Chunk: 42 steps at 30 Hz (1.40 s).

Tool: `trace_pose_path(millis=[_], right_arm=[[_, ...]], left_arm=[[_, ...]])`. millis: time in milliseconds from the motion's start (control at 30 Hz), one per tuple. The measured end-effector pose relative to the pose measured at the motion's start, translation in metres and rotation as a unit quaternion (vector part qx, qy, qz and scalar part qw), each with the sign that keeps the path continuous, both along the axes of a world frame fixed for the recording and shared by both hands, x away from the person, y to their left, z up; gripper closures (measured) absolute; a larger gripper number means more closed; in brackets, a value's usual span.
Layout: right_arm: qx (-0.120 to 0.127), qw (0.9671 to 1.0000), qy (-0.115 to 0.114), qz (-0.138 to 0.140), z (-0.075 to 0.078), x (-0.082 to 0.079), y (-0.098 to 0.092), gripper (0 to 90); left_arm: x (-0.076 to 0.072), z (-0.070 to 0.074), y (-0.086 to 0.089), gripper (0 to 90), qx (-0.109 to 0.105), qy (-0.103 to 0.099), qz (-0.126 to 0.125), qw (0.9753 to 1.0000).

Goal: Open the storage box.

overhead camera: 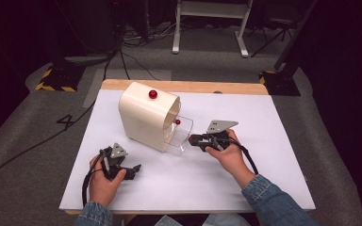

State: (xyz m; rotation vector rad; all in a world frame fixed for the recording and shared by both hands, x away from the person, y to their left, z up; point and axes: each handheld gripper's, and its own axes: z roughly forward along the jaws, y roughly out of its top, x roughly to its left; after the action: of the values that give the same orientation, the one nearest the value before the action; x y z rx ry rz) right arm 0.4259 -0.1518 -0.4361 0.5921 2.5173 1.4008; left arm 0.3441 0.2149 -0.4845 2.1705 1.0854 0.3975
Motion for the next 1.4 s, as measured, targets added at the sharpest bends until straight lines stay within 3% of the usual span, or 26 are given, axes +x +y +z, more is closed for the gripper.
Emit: trace_pose_path(millis=[300,567,600,633,700,733,800,967,1067,1233,1400], right_arm=[[0.003,1.0000,0.005,-0.008,-0.002,-0.012,-0.022,74.4],[-0.021,0.9995,0.016,-0.015,-0.014,-0.018,-0.032,74.6],[-0.024,0.9994,0.016,-0.017,-0.015,-0.019,-0.033,82.3],[-0.023,0.9994,0.020,-0.016,-0.015,-0.020,-0.035,82.3],[-0.024,0.9993,0.026,-0.014,-0.017,-0.020,-0.036,77.6],[-0.038,0.9990,0.017,-0.015,-0.019,-0.022,-0.035,73.4],[-0.043,0.9989,0.015,-0.014,-0.019,-0.024,-0.034,73.3],[-0.026,0.9995,0.012,-0.014,-0.013,-0.031,-0.036,66.2],[0.004,0.9995,0.014,-0.026,-0.004,-0.035,-0.042,54.8],[0.028,0.9987,0.010,-0.041,0.007,-0.035,-0.048,52.1],[0.032,0.9987,0.005,-0.039,0.015,-0.033,-0.048,51.9]], left_arm=[[0.001,0.000,0.000,13.9,0.000,0.001,0.000,1.0000],[0.001,0.000,0.000,13.9,0.000,0.002,-0.001,1.0000],[0.001,0.000,0.000,13.9,0.000,0.002,-0.001,1.0000],[0.001,0.000,0.000,13.9,0.000,0.002,0.000,1.0000],[0.001,0.000,0.000,14.0,0.000,0.002,-0.001,1.0000],[0.001,0.001,0.000,13.9,0.000,0.003,-0.001,1.0000],[0.001,0.001,0.000,13.7,0.000,0.005,-0.001,1.0000],[0.002,0.001,0.000,13.2,-0.001,0.005,-0.001,1.0000],[0.002,0.001,0.000,13.0,-0.001,0.006,-0.002,1.0000],[0.002,0.001,0.000,12.9,0.000,0.006,-0.003,1.0000],[0.001,0.001,0.000,12.9,0.001,0.005,-0.003,1.0000]])
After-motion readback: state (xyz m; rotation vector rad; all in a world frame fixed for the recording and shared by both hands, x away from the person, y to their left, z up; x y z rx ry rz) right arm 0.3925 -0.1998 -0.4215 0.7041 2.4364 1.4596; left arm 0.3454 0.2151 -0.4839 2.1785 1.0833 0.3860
